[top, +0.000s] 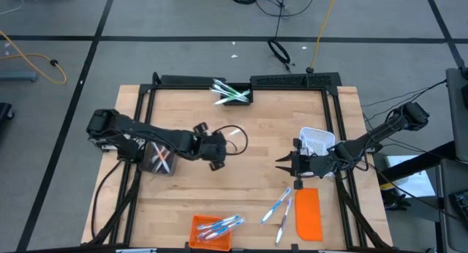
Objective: Pick & Place Toothbrushes
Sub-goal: Put the orange toothbrush into the transparent black bin
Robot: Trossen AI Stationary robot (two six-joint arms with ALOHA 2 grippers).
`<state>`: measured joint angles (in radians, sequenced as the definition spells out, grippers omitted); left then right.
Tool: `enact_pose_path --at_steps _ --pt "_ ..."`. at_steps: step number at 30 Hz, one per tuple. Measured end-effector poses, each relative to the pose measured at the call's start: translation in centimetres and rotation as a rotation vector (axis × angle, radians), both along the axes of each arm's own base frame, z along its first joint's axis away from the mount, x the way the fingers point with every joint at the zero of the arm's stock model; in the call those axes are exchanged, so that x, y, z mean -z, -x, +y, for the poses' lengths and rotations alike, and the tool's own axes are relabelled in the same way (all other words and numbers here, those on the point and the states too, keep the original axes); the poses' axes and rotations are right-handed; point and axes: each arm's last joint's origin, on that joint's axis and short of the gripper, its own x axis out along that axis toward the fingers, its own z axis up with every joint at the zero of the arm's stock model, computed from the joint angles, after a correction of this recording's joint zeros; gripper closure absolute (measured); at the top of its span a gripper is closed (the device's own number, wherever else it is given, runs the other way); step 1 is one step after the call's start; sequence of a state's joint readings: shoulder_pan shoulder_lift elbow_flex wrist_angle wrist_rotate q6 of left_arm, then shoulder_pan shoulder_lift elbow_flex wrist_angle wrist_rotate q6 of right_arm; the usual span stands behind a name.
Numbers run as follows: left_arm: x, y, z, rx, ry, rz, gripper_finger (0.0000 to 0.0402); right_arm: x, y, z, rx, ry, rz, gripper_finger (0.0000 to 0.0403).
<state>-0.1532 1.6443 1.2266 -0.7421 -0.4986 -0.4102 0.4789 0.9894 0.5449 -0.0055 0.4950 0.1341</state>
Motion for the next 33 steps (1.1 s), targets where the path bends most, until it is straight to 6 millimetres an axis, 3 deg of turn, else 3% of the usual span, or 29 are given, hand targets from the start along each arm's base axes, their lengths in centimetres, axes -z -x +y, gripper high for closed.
enact_pose_path --at_steps 14,21,33 --pt "-0.8 6.4 -2.0 -0.367 -0.103 0.206 0.0401 0.1 0.0 0.0 0.001 0.005 0.007 0.0316" --pt "-1.7 9.3 -3.2 -0.56 -0.14 0.21 0.0401 0.1 0.1 0.0 0.002 0.008 0.014 0.0316" --pt "1.9 13.6 -5.3 -0.797 -0.01 0.279 0.0402 0.2 0.1 -0.1 0.002 0.009 0.02 0.0316"
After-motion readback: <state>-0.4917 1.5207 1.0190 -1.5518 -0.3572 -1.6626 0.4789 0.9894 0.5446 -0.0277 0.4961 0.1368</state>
